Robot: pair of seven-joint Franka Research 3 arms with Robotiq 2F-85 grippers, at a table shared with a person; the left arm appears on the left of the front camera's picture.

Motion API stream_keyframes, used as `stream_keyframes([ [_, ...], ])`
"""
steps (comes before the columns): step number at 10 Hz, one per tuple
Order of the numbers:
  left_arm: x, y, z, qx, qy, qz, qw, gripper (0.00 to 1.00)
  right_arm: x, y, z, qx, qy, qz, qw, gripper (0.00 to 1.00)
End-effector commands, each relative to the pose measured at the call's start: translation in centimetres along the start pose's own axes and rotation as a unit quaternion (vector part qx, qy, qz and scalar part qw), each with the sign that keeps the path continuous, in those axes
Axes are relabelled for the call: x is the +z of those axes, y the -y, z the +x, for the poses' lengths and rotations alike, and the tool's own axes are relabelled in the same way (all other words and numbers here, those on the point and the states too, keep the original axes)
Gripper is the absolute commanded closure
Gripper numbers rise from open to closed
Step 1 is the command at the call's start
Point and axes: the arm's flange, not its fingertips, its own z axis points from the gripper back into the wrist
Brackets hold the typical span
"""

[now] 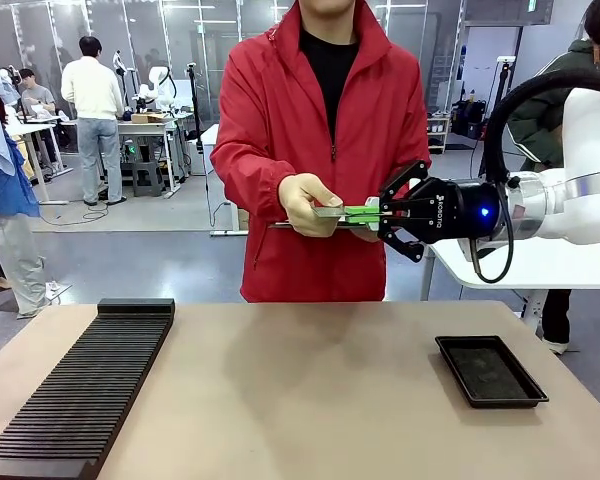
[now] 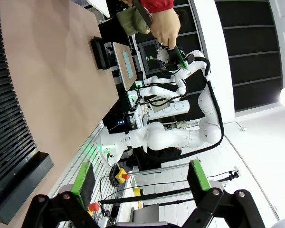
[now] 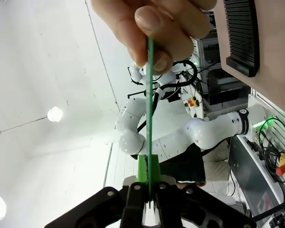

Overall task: Inspect the PCB.
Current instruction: Pick up the Blank PCB that the human is holding, then place the Blank PCB in the ESD tray.

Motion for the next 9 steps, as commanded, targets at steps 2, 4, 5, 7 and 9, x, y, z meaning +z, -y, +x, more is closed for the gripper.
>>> stream_keyframes([
  [2, 0.05, 0.08, -0.23, 0.001, -0.003, -0.003, 1.0, 0.0, 0.0, 0.0, 0.0, 0.0, 0.0, 0.0, 1.0, 1.0],
  [4, 0.05, 0.08, -0.23, 0.001, -0.003, -0.003, 1.0, 0.0, 0.0, 0.0, 0.0, 0.0, 0.0, 0.0, 1.0, 1.0],
  [5, 0.05, 0.08, -0.23, 0.001, -0.003, -0.003, 1.0, 0.0, 0.0, 0.0, 0.0, 0.0, 0.0, 0.0, 1.0, 1.0],
  [7, 0.05, 0.08, -0.23, 0.001, -0.003, -0.003, 1.0, 0.0, 0.0, 0.0, 0.0, 0.0, 0.0, 0.0, 1.0, 1.0],
  [9, 0.05, 0.08, -0.23, 0.001, -0.003, -0.003, 1.0, 0.0, 0.0, 0.0, 0.0, 0.0, 0.0, 0.0, 1.0, 1.0],
])
